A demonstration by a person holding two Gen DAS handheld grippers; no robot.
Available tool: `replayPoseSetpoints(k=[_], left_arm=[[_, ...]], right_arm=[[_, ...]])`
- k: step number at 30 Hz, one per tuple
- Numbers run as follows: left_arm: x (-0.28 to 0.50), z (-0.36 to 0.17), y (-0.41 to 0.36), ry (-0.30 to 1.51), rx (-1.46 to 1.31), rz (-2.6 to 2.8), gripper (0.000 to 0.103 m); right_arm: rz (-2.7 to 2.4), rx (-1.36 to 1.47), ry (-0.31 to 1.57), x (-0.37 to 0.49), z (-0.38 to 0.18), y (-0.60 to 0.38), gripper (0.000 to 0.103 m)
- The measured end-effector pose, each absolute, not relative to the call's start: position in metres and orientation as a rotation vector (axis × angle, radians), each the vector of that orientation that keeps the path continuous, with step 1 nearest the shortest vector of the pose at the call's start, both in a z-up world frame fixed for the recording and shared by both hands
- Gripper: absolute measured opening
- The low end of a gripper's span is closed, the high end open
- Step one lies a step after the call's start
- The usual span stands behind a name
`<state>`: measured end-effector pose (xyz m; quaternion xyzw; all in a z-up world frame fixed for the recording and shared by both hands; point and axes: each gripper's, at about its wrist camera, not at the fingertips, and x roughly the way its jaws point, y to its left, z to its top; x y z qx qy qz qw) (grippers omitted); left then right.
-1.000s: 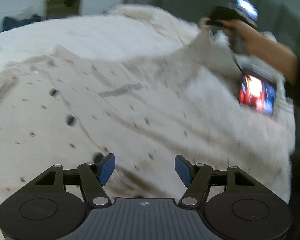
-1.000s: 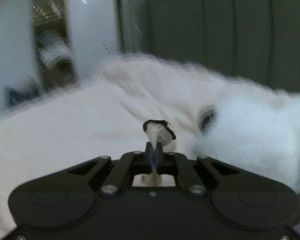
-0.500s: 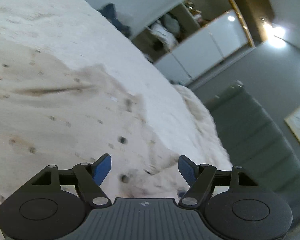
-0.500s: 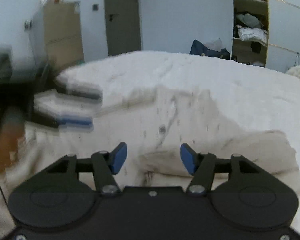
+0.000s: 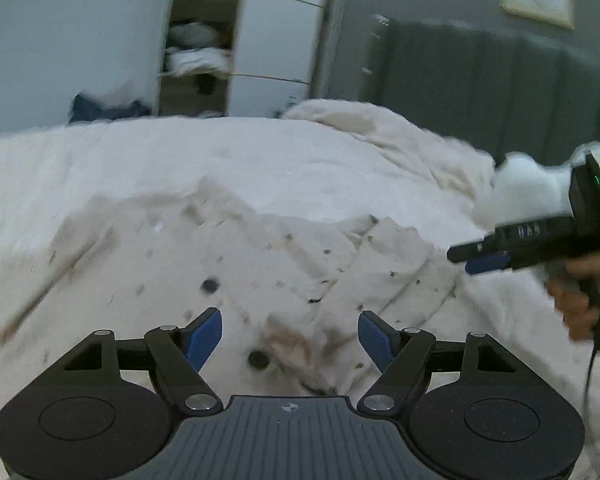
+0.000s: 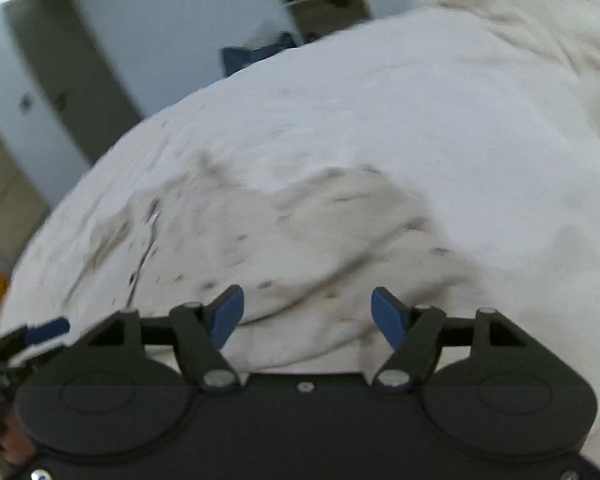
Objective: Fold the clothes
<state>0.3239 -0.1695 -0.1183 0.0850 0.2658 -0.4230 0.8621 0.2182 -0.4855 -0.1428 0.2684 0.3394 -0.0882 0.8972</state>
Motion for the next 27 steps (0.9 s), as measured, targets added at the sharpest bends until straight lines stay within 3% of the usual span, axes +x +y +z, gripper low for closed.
replayPoseSetpoints(k=[6,7,9,11,16,18,19,21,27], left_arm=[[0.32,-0.124,-0.216,0.439,0.639,-0.934,0.069],[0.318,-0.127,-0.222,0.431,0.71,-0.952,0.059],[0.323,-0.131,-0.237,0.491,0.802,-0.979,0.022],[0.345,-0.12,-0.241,0.623,0.704,-0.993,0.0],[0.428,-0.072,-0.21,0.842,0.136,-0.846,0.0],[0.446,-0.072,-0.21,0.867,0.178,-0.723,0.003],[0.451,-0.075,-0.213,0.886,0.237,-0.67,0.007],[0.46,-0.083,-0.226,0.953,0.367,-0.6,0.047],[0.457,-0.067,-0.262,0.952,0.173,-0.809,0.065]], right_arm=[[-0.107,0.383,0.765,0.215,-0.145,-0.485,0.07],[-0.03,0.244,0.75,0.217,-0.141,-0.464,0.071],[0.052,0.086,0.731,0.219,-0.135,-0.438,0.073],[0.166,-0.09,0.71,0.218,-0.134,-0.399,0.073],[0.281,-0.198,0.71,0.21,-0.128,-0.363,0.073],[0.279,-0.212,0.723,0.211,-0.129,-0.362,0.074],[0.26,-0.216,0.743,0.212,-0.132,-0.363,0.074],[0.223,-0.211,0.783,0.221,-0.137,-0.367,0.074],[0.101,-0.08,0.852,0.235,-0.144,-0.4,0.074]])
